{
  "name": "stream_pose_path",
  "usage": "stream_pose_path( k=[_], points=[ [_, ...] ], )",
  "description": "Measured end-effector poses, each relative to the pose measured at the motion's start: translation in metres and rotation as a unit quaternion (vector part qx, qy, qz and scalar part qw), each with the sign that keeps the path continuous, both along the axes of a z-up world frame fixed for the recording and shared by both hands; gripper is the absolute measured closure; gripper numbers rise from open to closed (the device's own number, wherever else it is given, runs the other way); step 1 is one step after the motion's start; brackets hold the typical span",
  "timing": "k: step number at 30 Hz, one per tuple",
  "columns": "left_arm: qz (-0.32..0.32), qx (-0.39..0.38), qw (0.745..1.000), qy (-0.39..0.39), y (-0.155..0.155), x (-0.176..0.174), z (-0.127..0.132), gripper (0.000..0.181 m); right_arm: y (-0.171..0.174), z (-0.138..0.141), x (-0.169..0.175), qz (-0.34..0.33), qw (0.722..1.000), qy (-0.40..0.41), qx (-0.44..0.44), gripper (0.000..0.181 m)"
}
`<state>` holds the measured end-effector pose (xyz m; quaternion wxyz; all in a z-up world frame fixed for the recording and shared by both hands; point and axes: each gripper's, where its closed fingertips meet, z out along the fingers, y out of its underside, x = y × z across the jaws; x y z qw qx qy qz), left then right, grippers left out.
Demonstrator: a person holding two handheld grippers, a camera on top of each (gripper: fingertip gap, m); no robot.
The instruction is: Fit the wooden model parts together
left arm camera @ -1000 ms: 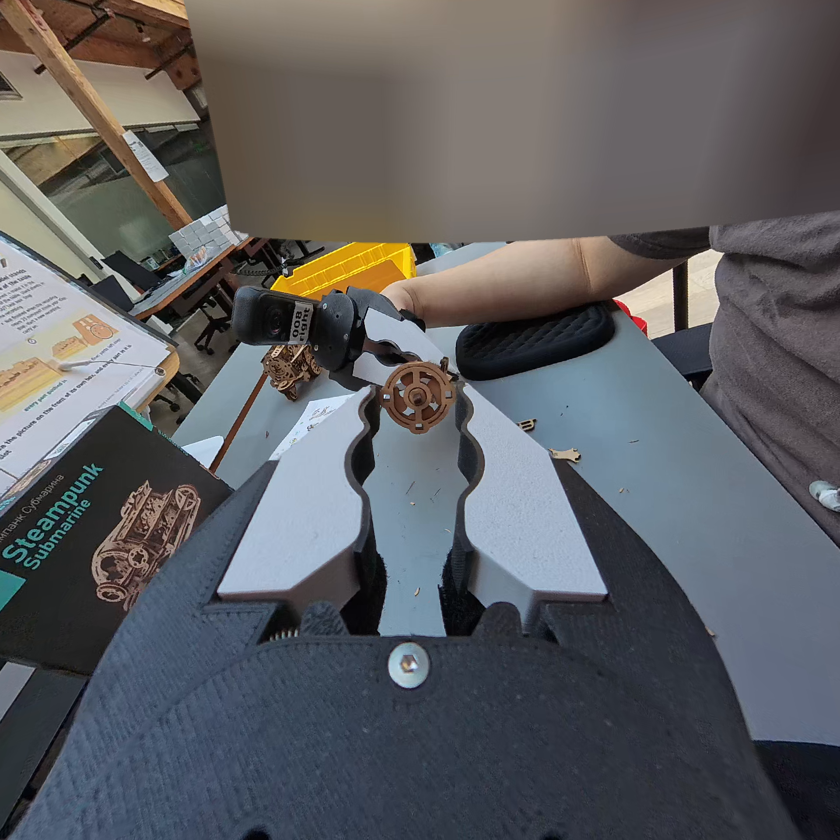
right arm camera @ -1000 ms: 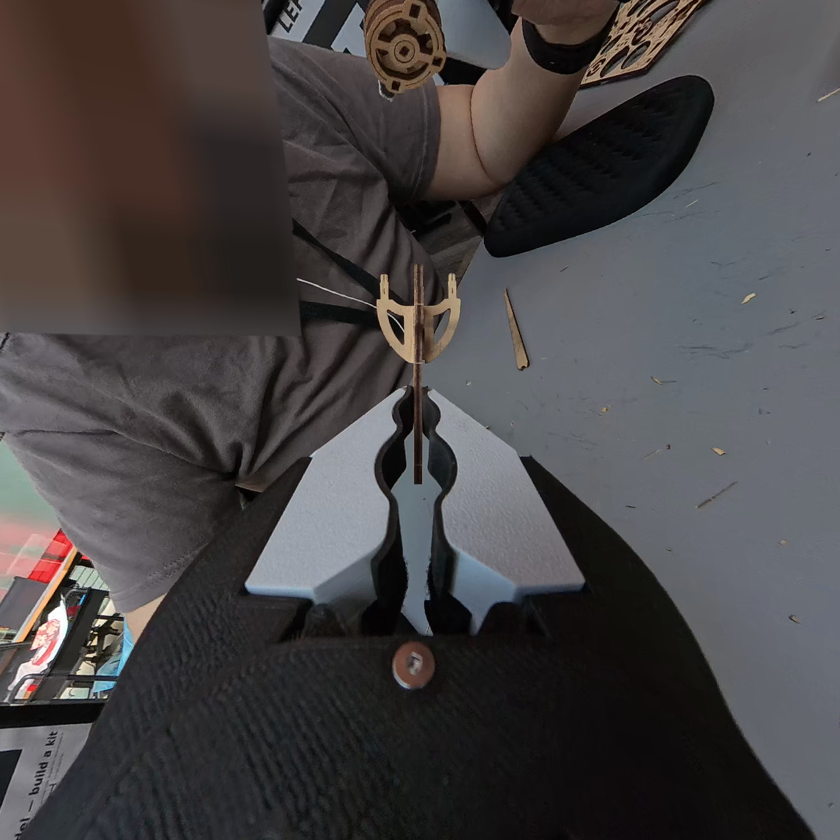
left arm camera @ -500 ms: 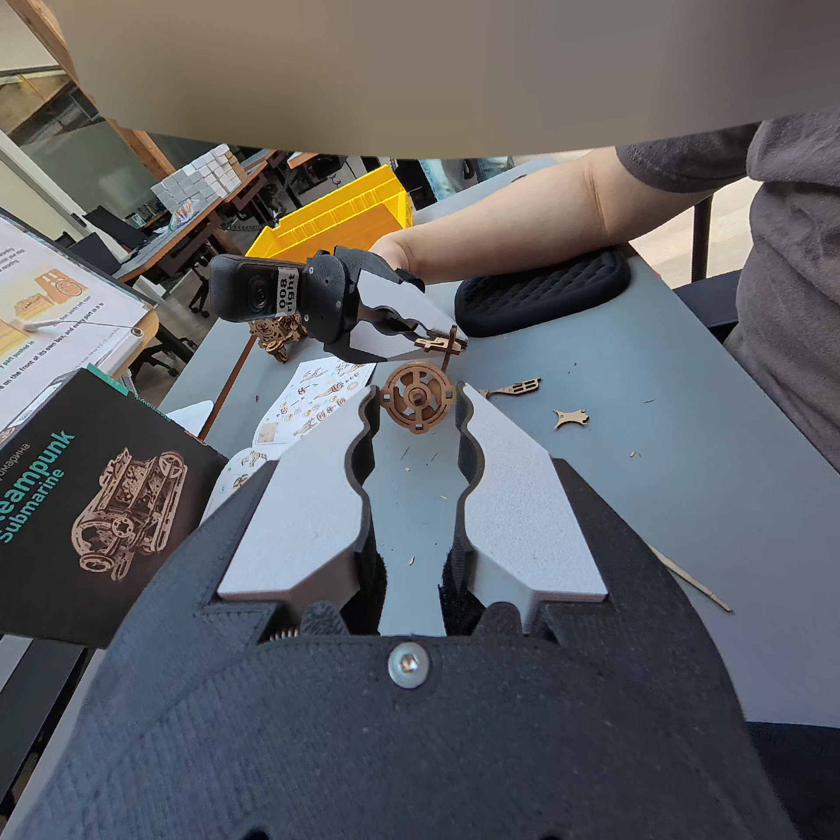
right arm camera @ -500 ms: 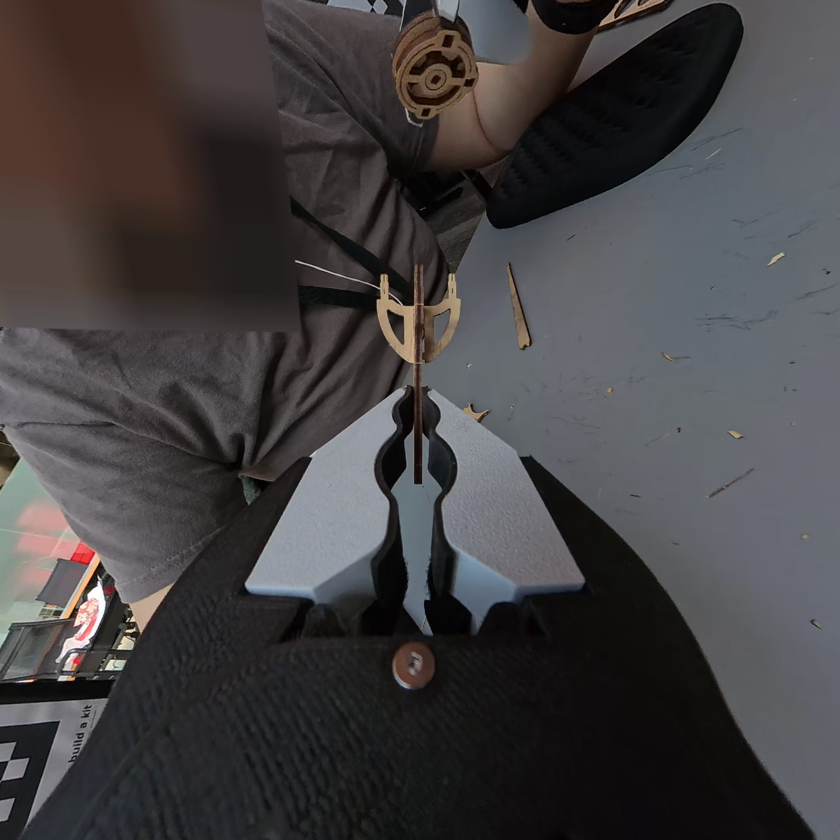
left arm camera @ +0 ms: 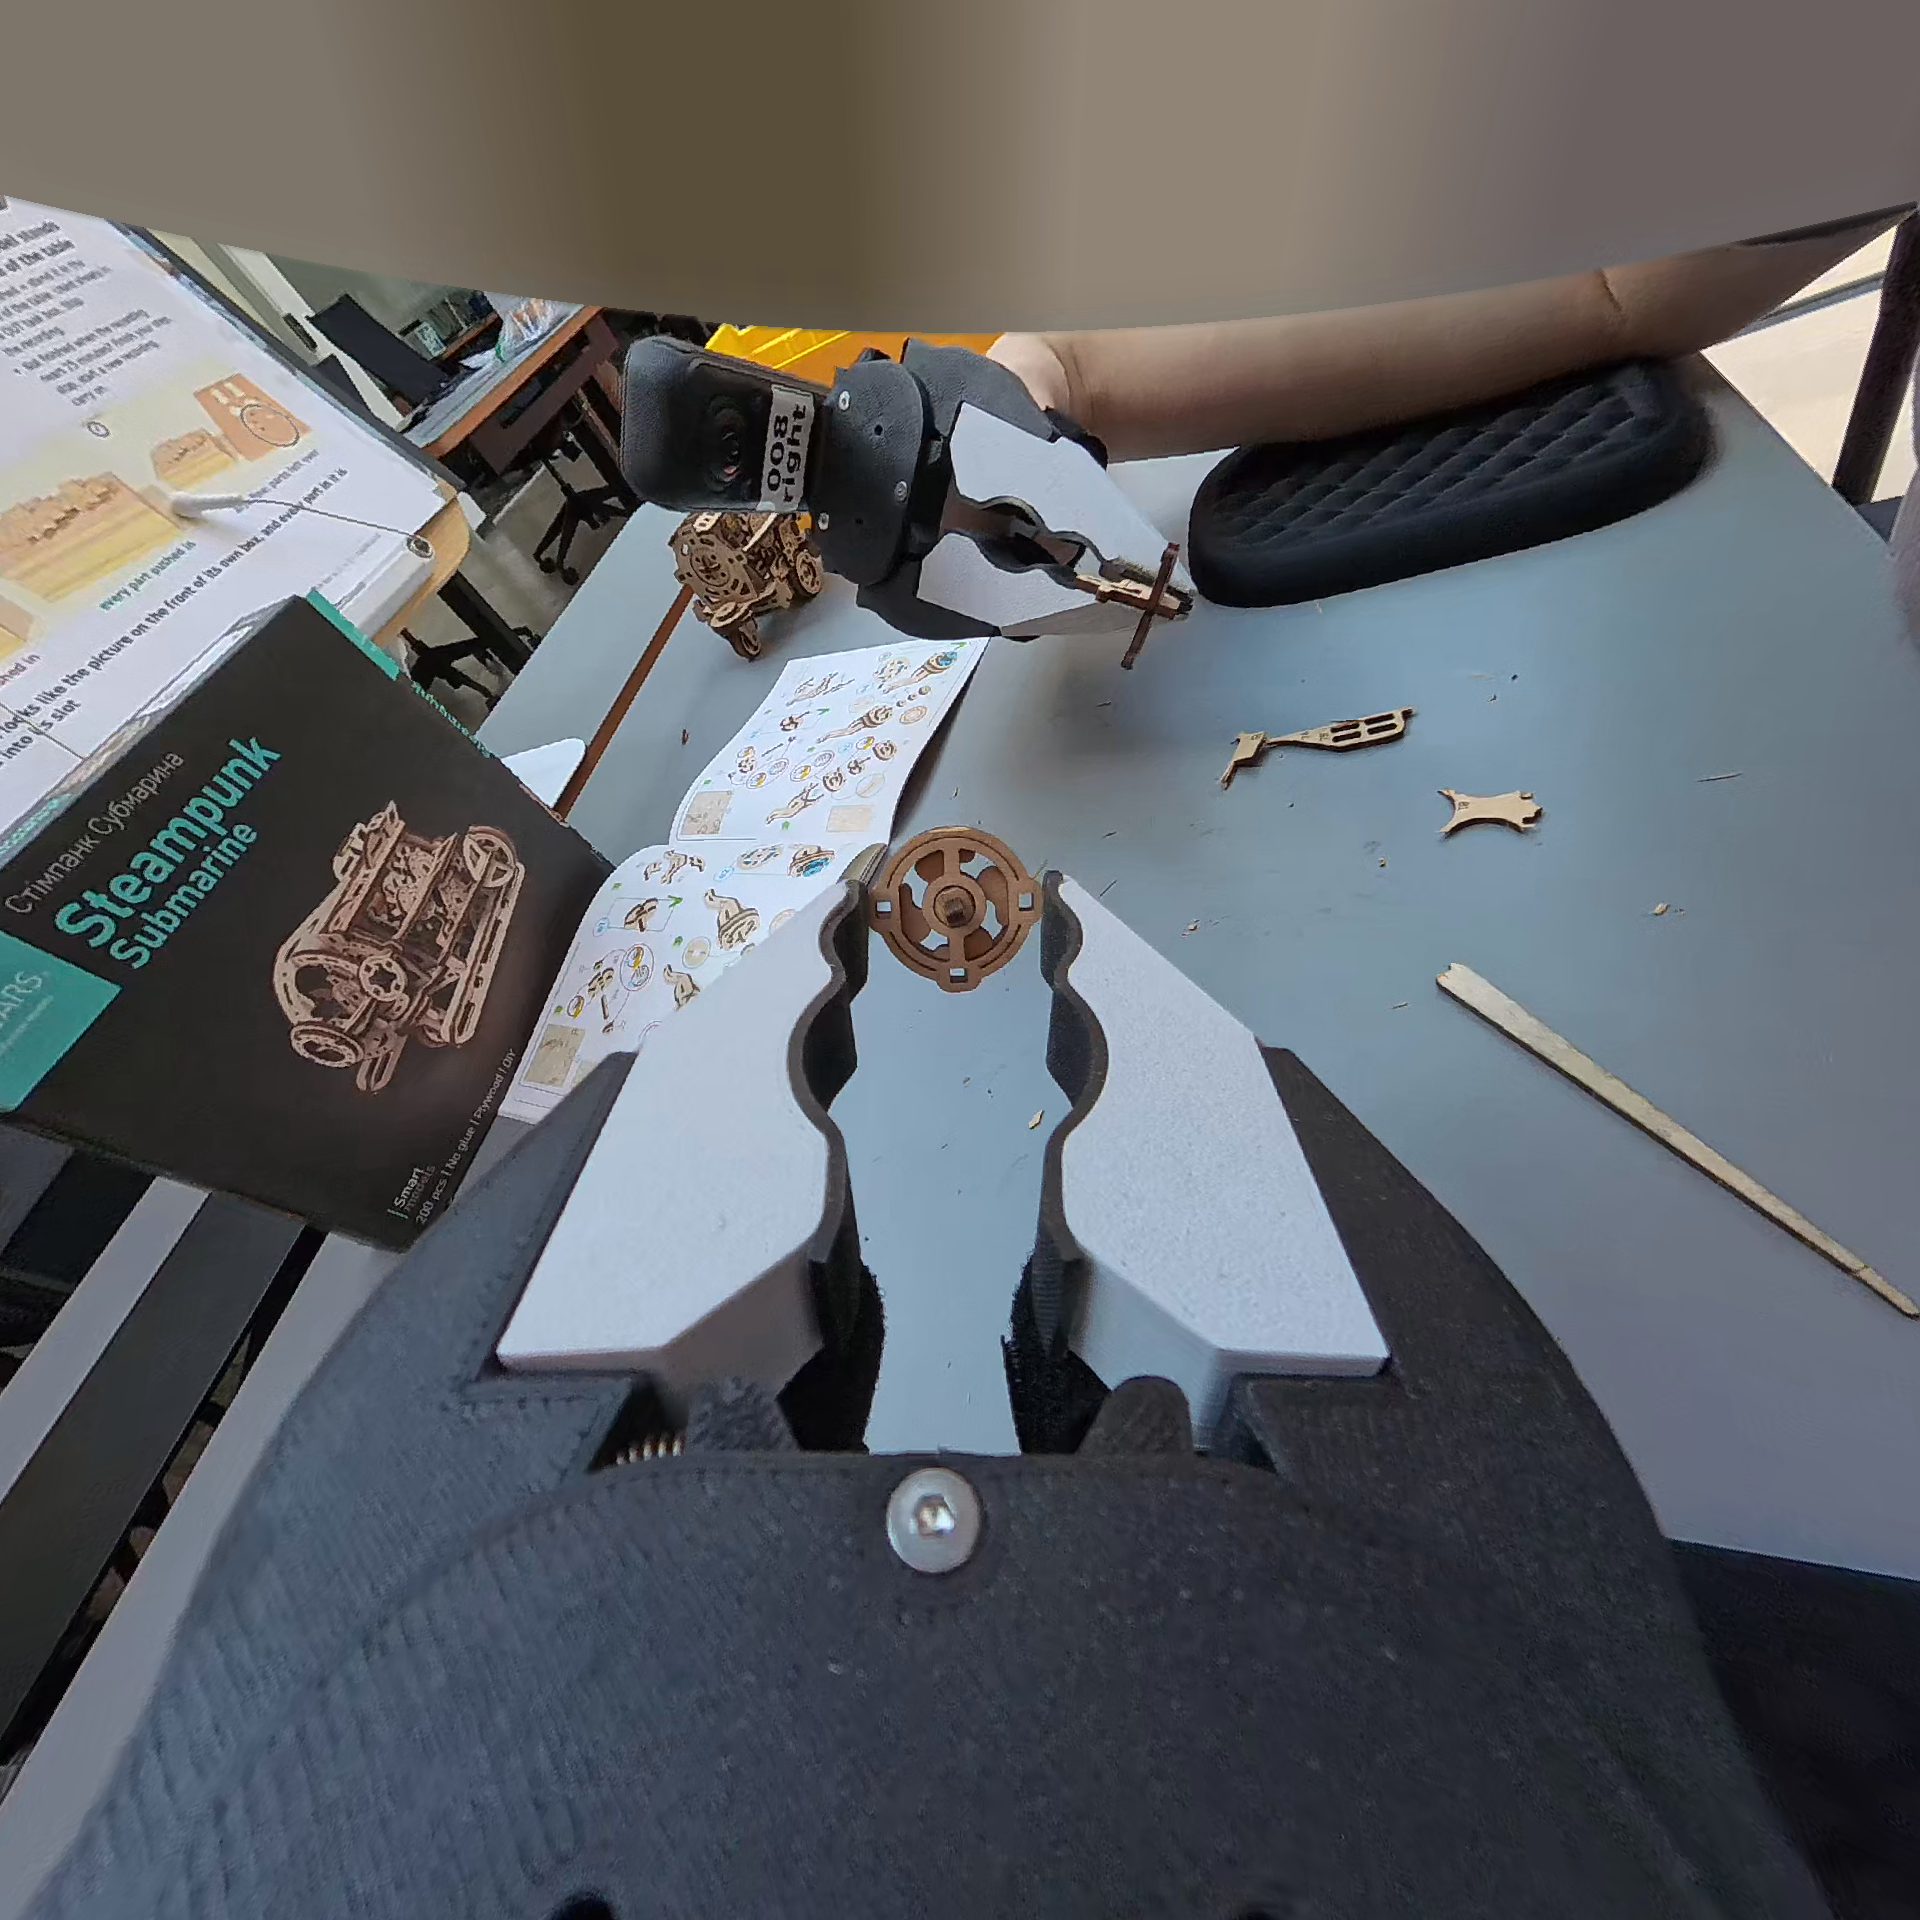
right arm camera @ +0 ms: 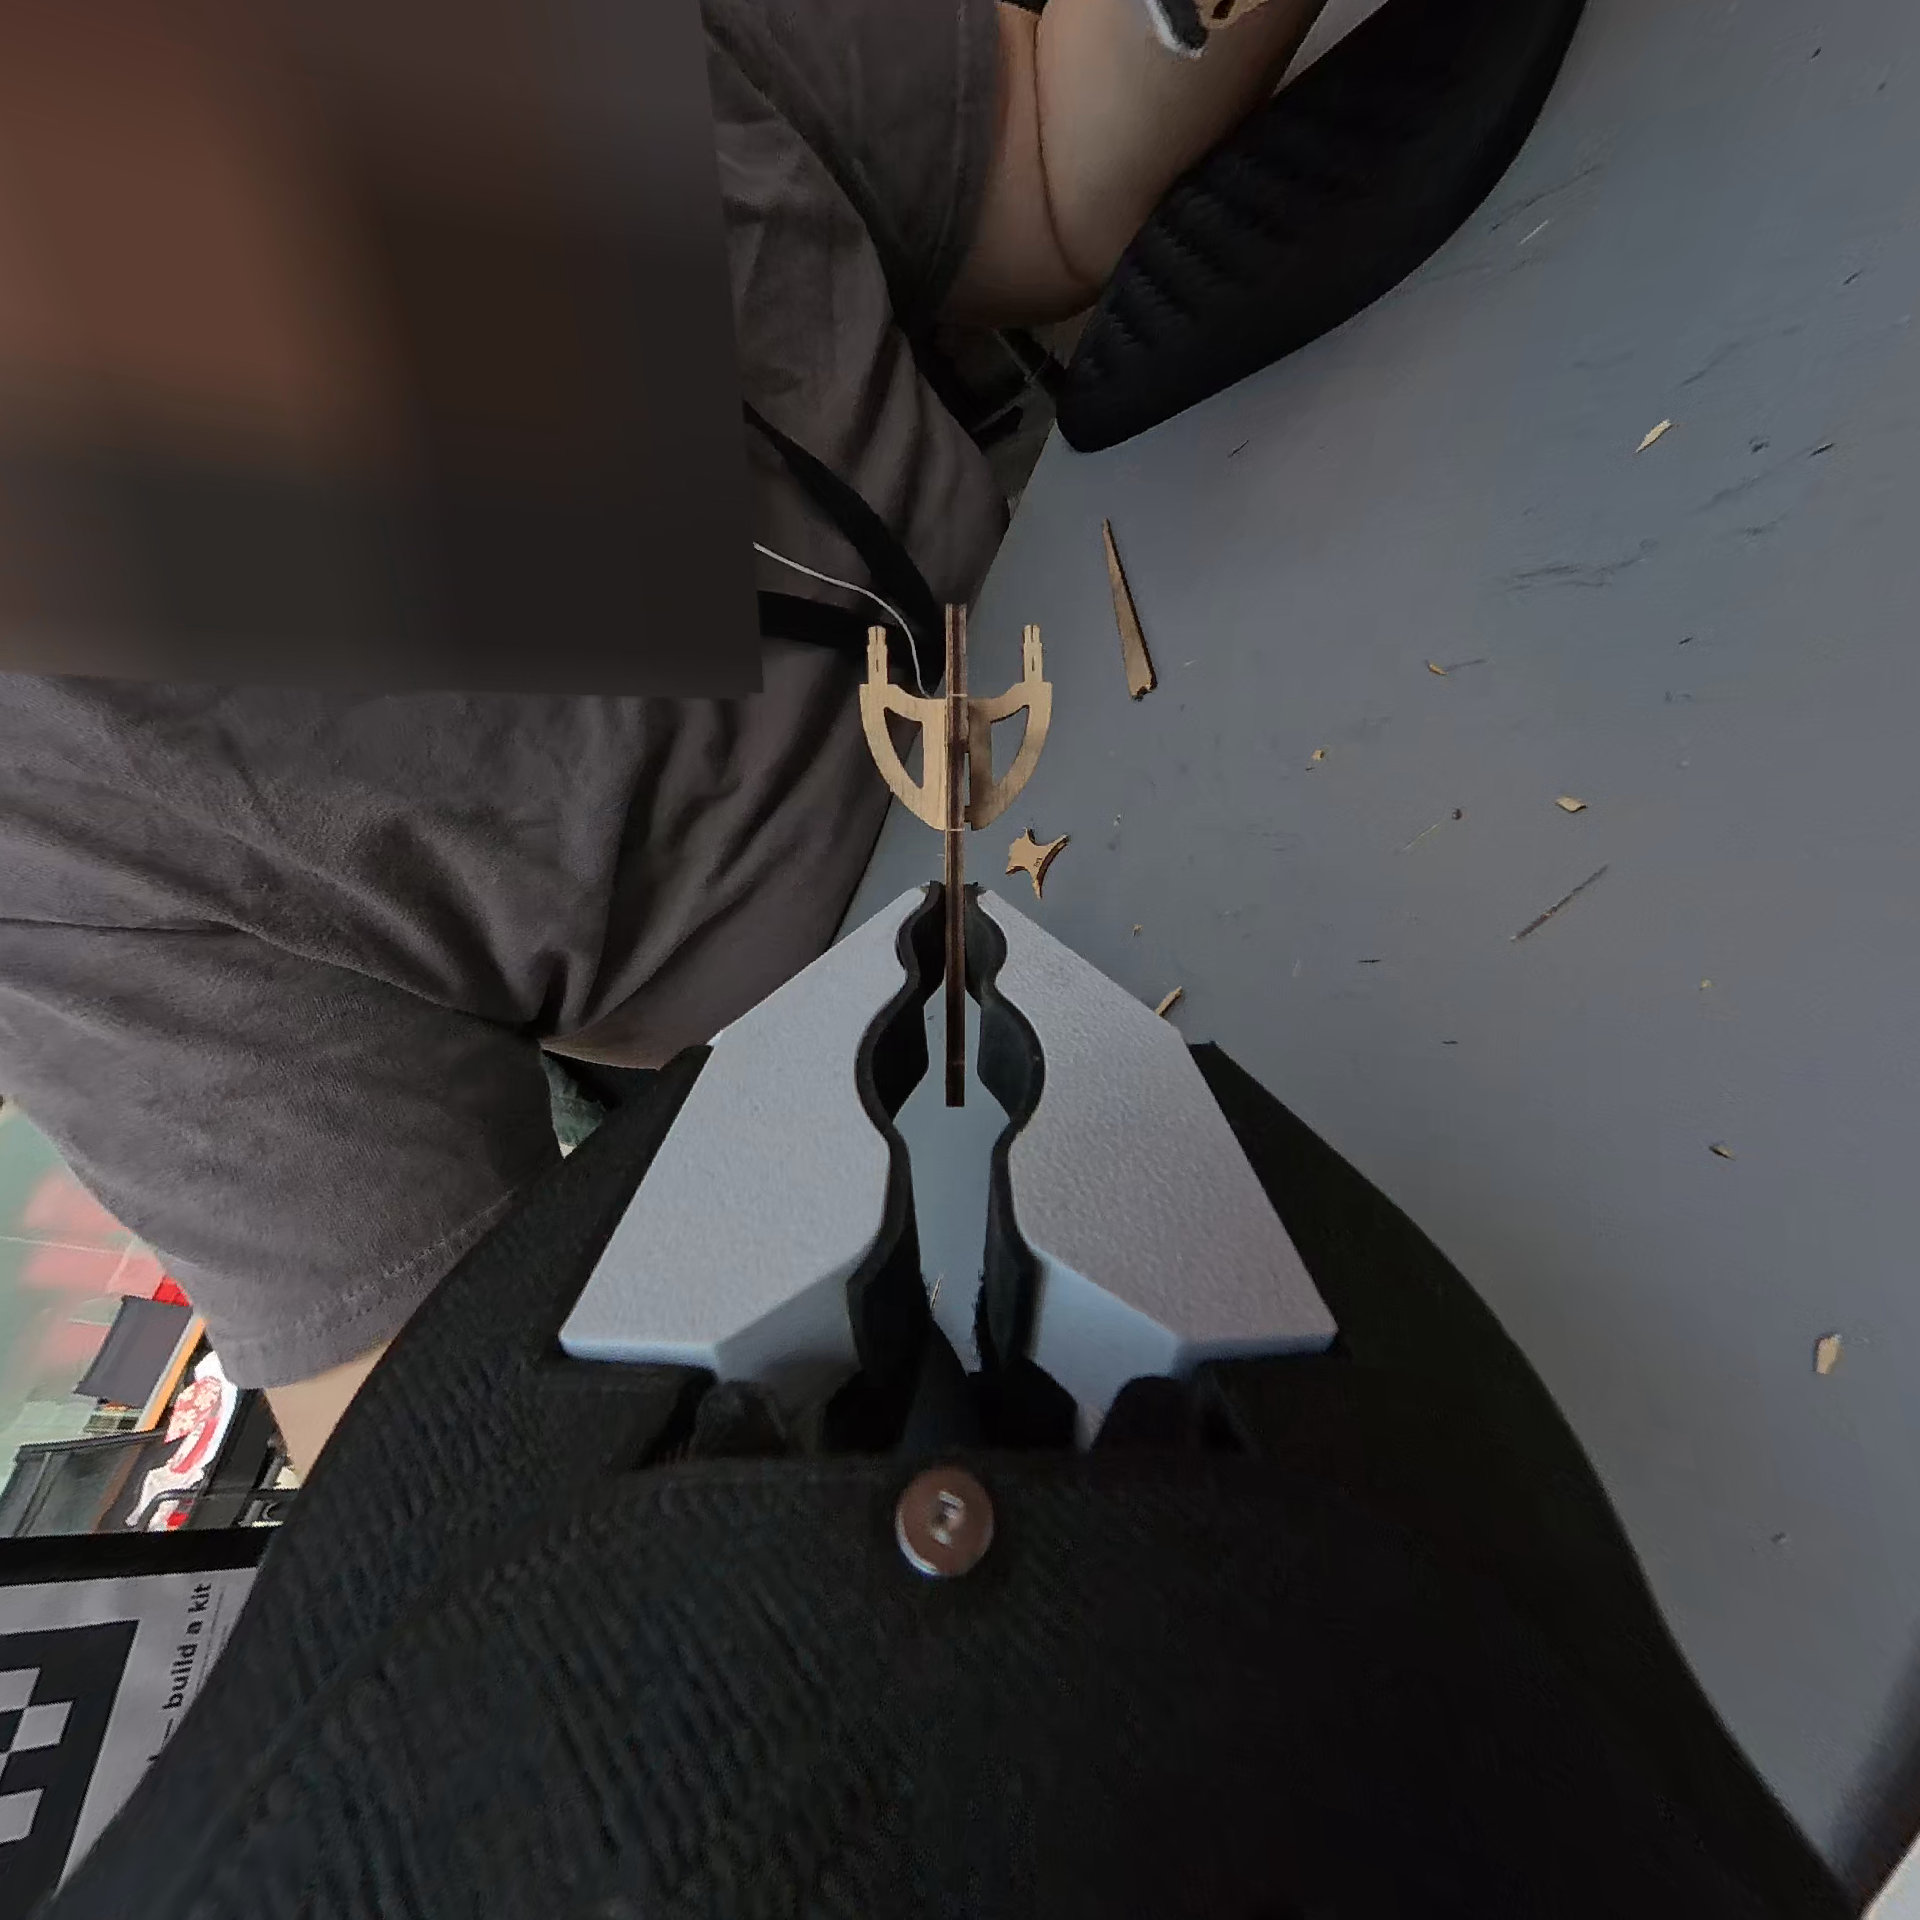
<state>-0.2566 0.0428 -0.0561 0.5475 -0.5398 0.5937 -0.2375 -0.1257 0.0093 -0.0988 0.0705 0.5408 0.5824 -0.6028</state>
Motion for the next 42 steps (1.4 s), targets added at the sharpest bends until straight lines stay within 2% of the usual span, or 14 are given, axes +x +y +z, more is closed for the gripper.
stream_pose_path(
  k=[3,10,15,42],
  points=[
    [0.003,-0.011,1.000,-0.006,0.004,-0.003,-0.001,0.150,0.004,-0.002,-0.004,-0.008,1.000,0.005,-0.003,0.181],
    [-0.001,-0.026,0.999,-0.023,0.004,-0.004,0.001,0.150,0.024,0.016,-0.004,-0.047,0.996,0.064,-0.046,0.181],
    [-0.008,-0.024,0.999,-0.023,0.000,0.000,0.001,0.150,0.023,0.021,-0.002,-0.043,0.994,0.079,-0.058,0.181],
    [-0.002,-0.026,0.999,-0.019,0.004,-0.003,-0.002,0.150,0.026,0.009,-0.001,-0.047,0.996,0.060,-0.044,0.181]
  ],
)
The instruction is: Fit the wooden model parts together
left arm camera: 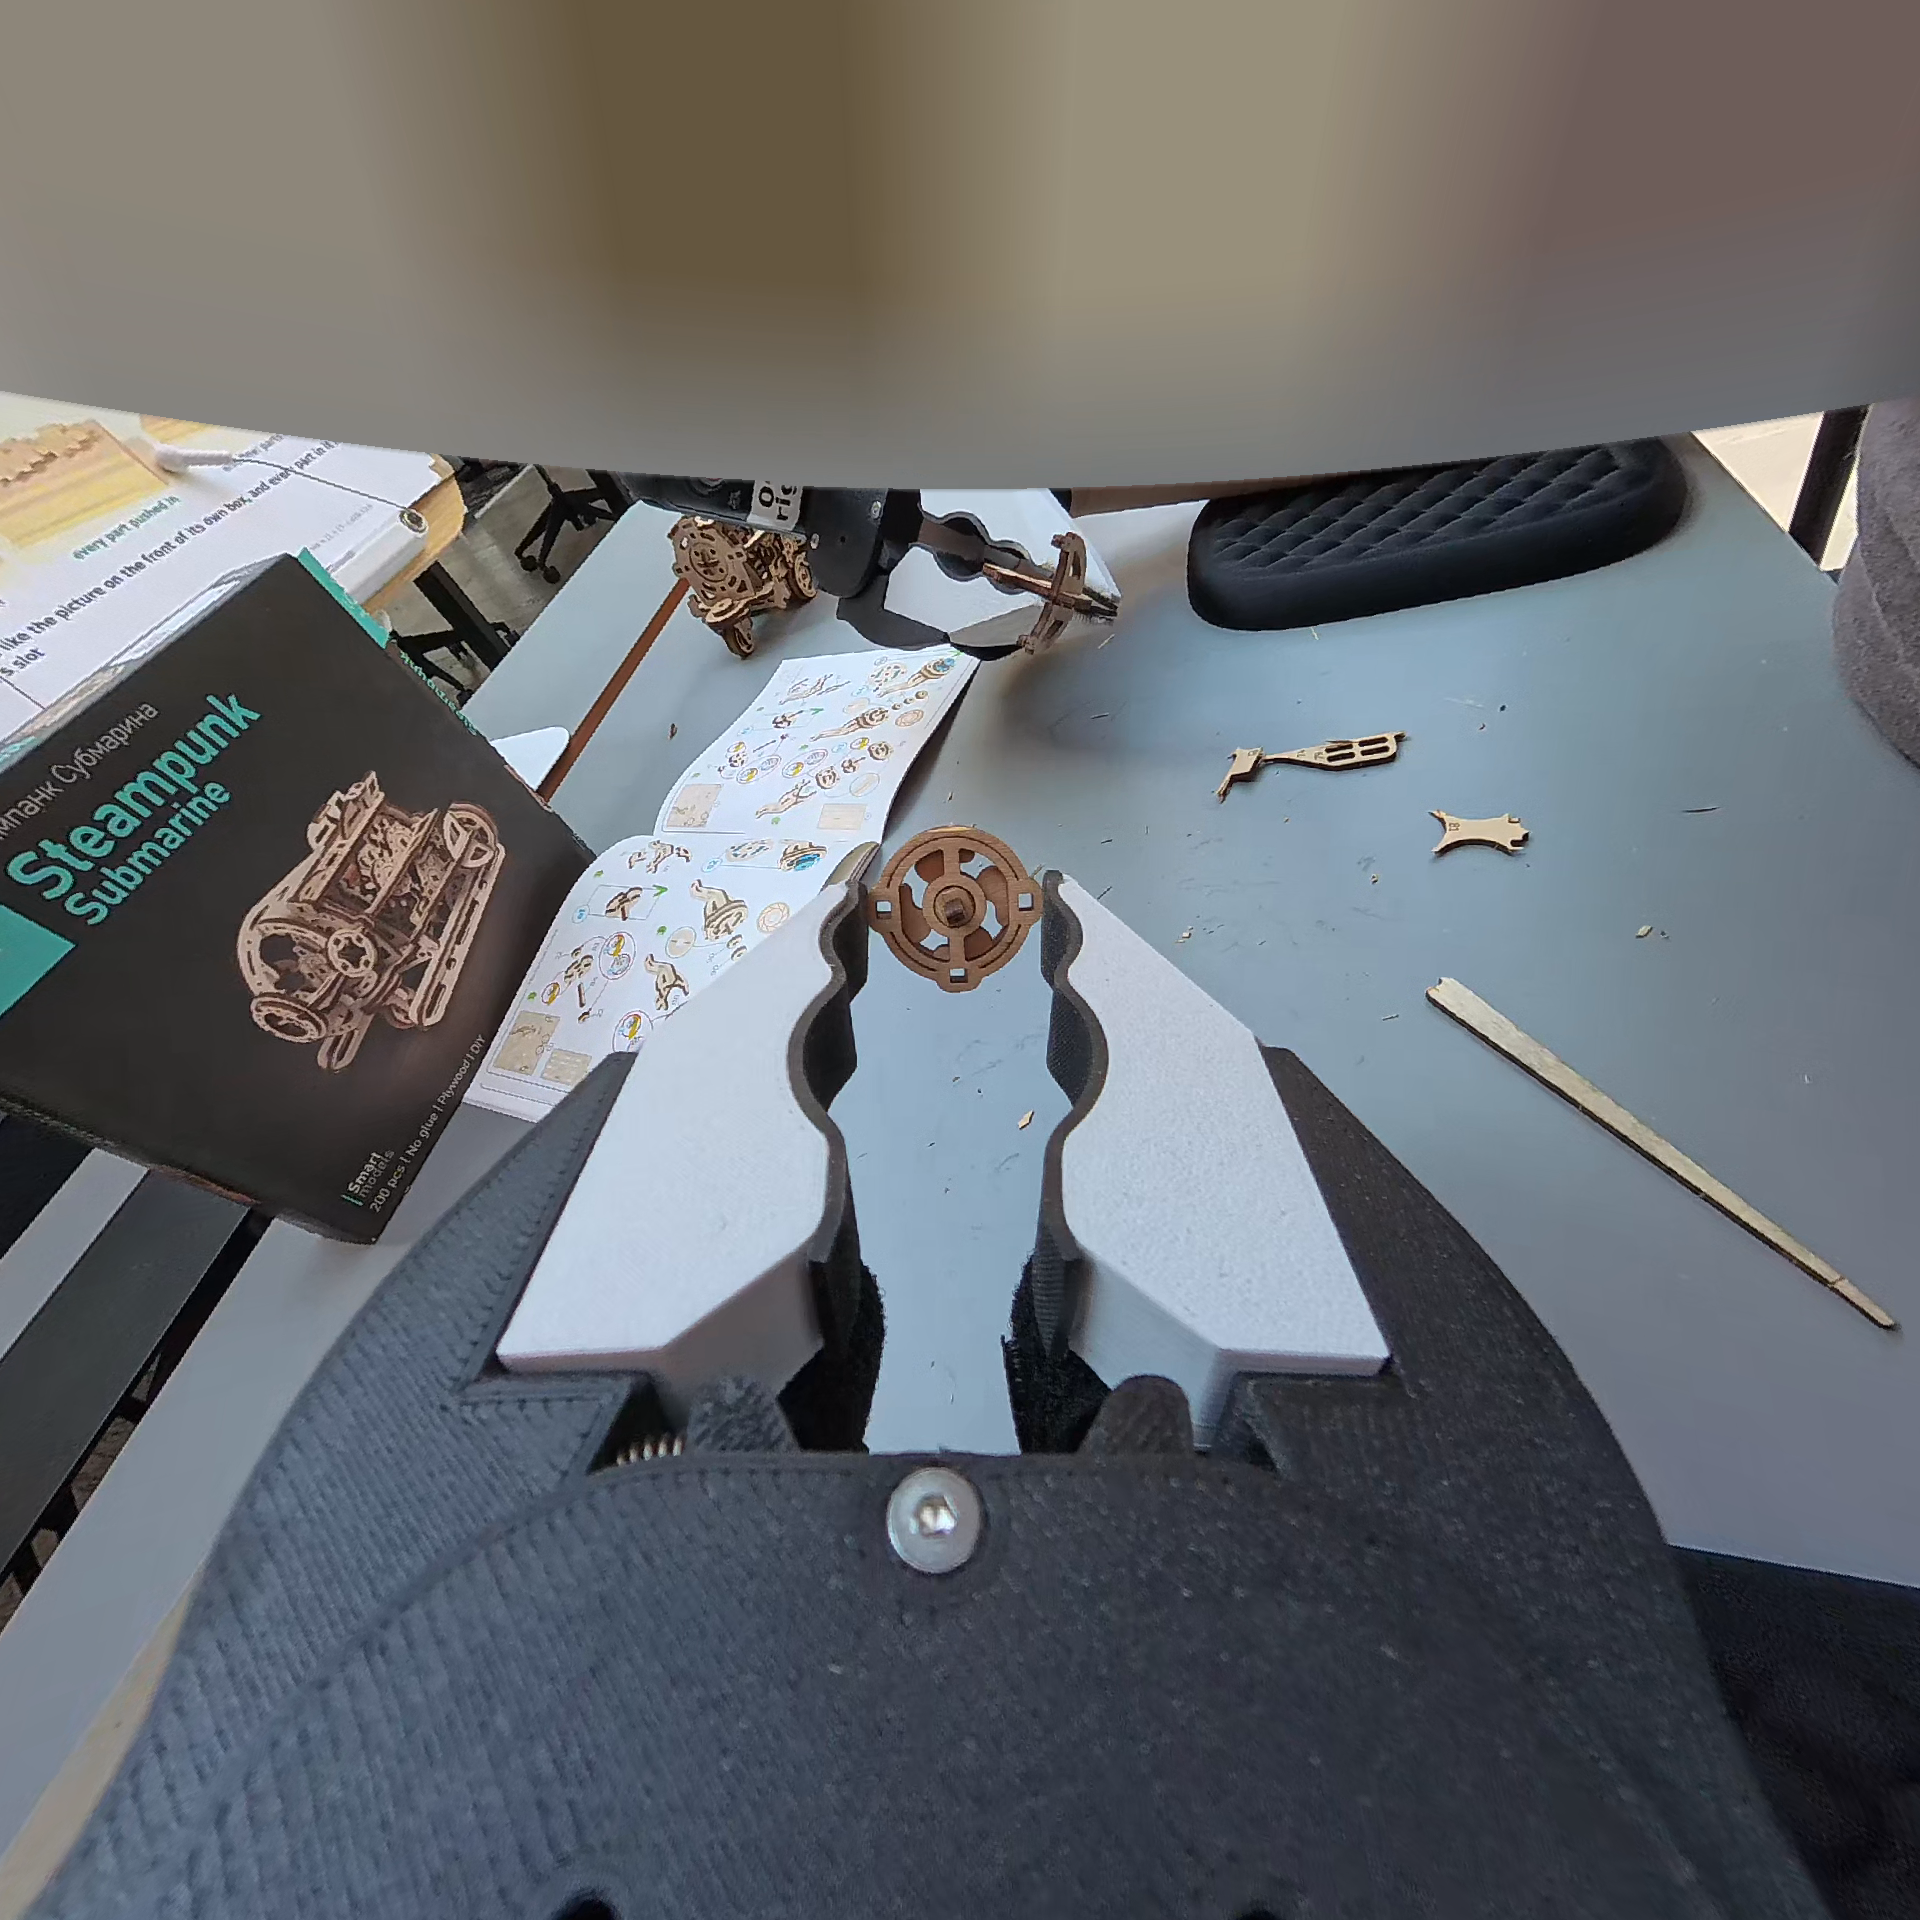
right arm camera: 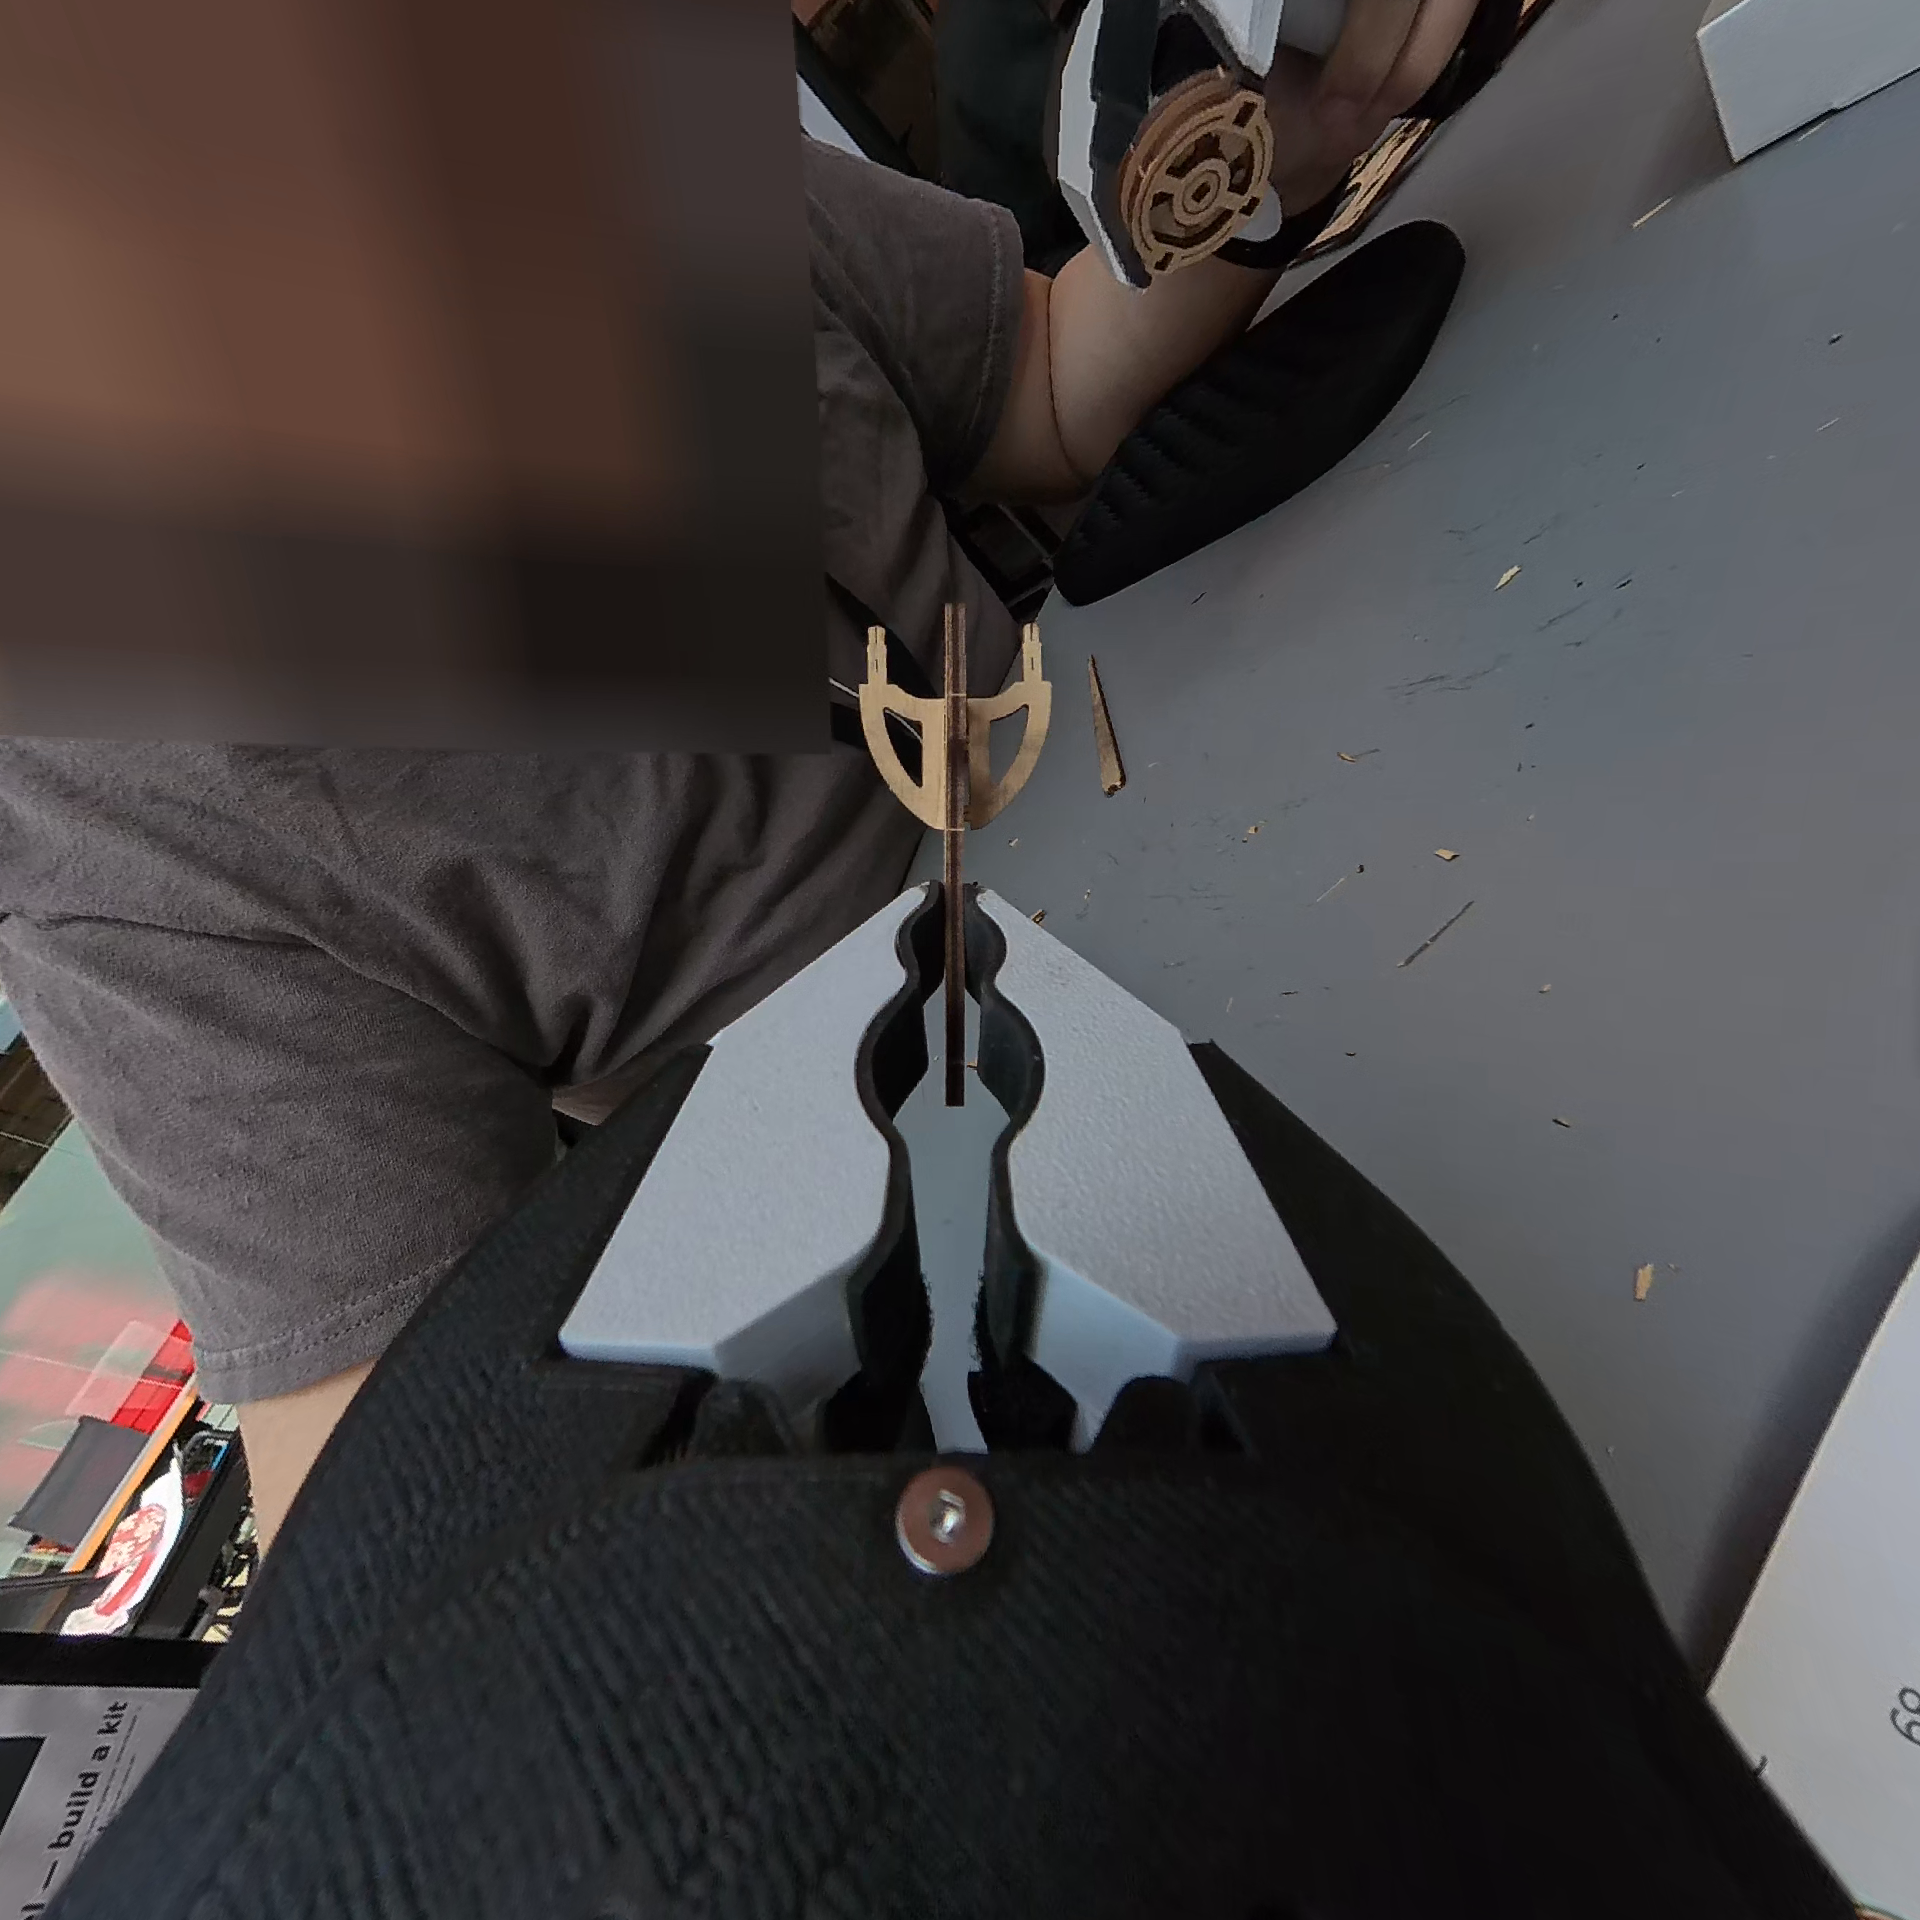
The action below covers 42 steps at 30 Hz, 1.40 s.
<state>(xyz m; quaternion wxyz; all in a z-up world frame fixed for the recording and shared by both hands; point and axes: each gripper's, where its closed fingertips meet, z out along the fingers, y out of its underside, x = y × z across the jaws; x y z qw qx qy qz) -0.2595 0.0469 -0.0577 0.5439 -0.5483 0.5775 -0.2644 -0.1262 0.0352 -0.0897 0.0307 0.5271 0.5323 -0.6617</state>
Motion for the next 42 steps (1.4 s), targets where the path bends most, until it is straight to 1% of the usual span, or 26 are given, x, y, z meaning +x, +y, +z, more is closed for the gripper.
stream_pose_path(
  k=[21,24,27,29,32,34,37,42],
  points=[
    [0.000,-0.003,1.000,0.007,0.000,0.000,-0.003,0.150,0.004,-0.005,-0.001,-0.010,1.000,-0.006,0.017,0.181],
    [0.001,-0.005,1.000,0.005,0.001,0.000,-0.003,0.150,0.009,-0.008,-0.004,-0.027,0.999,-0.010,0.036,0.181],
    [0.003,-0.008,1.000,0.006,0.002,0.001,-0.004,0.150,0.023,-0.008,-0.013,-0.073,0.993,0.001,0.094,0.181],
    [0.004,-0.008,1.000,0.005,0.002,0.001,-0.004,0.150,0.035,-0.005,-0.021,-0.117,0.979,0.018,0.164,0.181],
    [0.003,-0.008,1.000,0.002,0.001,0.002,-0.002,0.150,0.045,0.000,-0.027,-0.159,0.948,0.042,0.273,0.181],
    [0.003,-0.009,1.000,0.003,0.001,0.003,-0.003,0.150,0.047,0.000,-0.029,-0.173,0.928,0.051,0.327,0.181],
    [0.002,-0.012,1.000,0.003,0.000,0.004,-0.004,0.150,0.052,-0.005,-0.029,-0.188,0.909,0.042,0.368,0.181],
    [0.002,-0.011,1.000,0.003,0.000,0.005,-0.005,0.150,0.070,-0.010,-0.027,-0.232,0.873,0.032,0.428,0.181]
  ],
)
